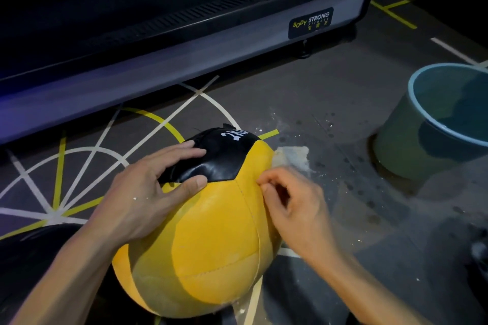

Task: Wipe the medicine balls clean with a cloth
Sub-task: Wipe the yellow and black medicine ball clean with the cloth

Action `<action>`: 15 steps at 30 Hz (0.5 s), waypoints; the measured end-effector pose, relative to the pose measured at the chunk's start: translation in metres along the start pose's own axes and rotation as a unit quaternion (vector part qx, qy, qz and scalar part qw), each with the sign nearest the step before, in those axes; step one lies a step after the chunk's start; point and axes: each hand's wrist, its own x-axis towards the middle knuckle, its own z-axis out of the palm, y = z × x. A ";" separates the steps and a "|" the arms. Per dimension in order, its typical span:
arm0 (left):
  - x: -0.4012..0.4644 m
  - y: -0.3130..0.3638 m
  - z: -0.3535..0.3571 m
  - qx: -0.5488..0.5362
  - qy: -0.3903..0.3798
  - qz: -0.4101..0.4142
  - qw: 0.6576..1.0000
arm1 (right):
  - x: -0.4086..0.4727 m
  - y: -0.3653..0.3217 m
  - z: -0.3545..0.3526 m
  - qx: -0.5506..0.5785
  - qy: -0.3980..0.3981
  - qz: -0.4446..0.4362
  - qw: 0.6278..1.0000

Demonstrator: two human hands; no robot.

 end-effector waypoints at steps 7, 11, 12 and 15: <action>0.002 -0.010 -0.001 -0.007 -0.010 -0.005 1.000 | 0.021 0.063 -0.022 0.299 0.019 0.418 0.857; 0.004 -0.013 0.000 -0.009 -0.005 -0.002 1.000 | 0.018 0.073 -0.014 0.217 -0.024 0.396 0.892; 0.004 -0.013 -0.001 -0.008 -0.005 -0.001 1.000 | 0.018 0.074 -0.015 0.233 -0.024 0.389 0.891; 0.005 -0.014 0.000 -0.010 0.001 0.001 1.000 | 0.018 0.078 -0.018 0.231 -0.041 0.392 0.890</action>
